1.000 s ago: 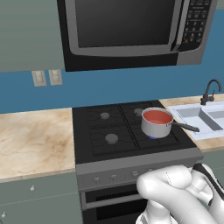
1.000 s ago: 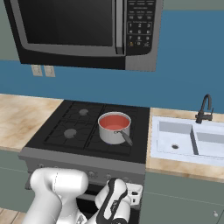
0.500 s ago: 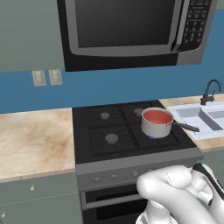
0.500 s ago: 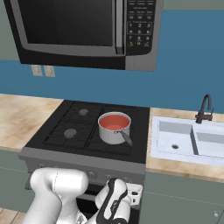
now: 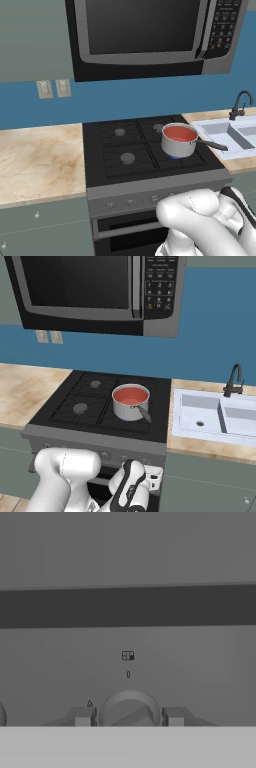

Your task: Wait until the marinara sauce is simmered to a deep red color and then turn off the stove.

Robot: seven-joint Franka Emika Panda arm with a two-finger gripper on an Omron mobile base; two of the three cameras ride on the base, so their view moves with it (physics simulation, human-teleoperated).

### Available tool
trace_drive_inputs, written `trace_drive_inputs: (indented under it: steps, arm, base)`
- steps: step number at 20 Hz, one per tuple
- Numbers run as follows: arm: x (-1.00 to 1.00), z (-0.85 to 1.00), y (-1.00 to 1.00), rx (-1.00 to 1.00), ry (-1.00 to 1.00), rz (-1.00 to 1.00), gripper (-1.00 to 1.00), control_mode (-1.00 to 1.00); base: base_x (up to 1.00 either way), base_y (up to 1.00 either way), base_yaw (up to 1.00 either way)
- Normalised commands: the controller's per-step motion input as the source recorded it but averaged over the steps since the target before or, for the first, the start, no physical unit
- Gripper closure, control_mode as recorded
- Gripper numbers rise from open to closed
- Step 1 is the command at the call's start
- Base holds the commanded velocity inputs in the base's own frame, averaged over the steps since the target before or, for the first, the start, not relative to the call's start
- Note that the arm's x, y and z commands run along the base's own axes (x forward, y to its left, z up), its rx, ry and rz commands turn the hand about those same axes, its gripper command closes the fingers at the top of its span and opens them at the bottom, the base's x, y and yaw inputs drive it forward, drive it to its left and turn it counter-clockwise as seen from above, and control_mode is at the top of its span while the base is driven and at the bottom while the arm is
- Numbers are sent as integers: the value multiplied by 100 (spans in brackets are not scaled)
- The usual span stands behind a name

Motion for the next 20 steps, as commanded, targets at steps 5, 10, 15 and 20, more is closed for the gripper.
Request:
trace_drive_inputs:
  steps: [5,10,15,20]
  arm:
    - [0,0,0,0,0,0,100,-100]
    - [0,0,0,0,0,0,100,-100]
    - [0,0,0,0,0,0,100,-100]
    - [0,0,0,0,-1,0,100,-100]
  base:
    - [0,0,0]
    - [0,0,0]
    - [0,0,0]
    - [0,0,0]
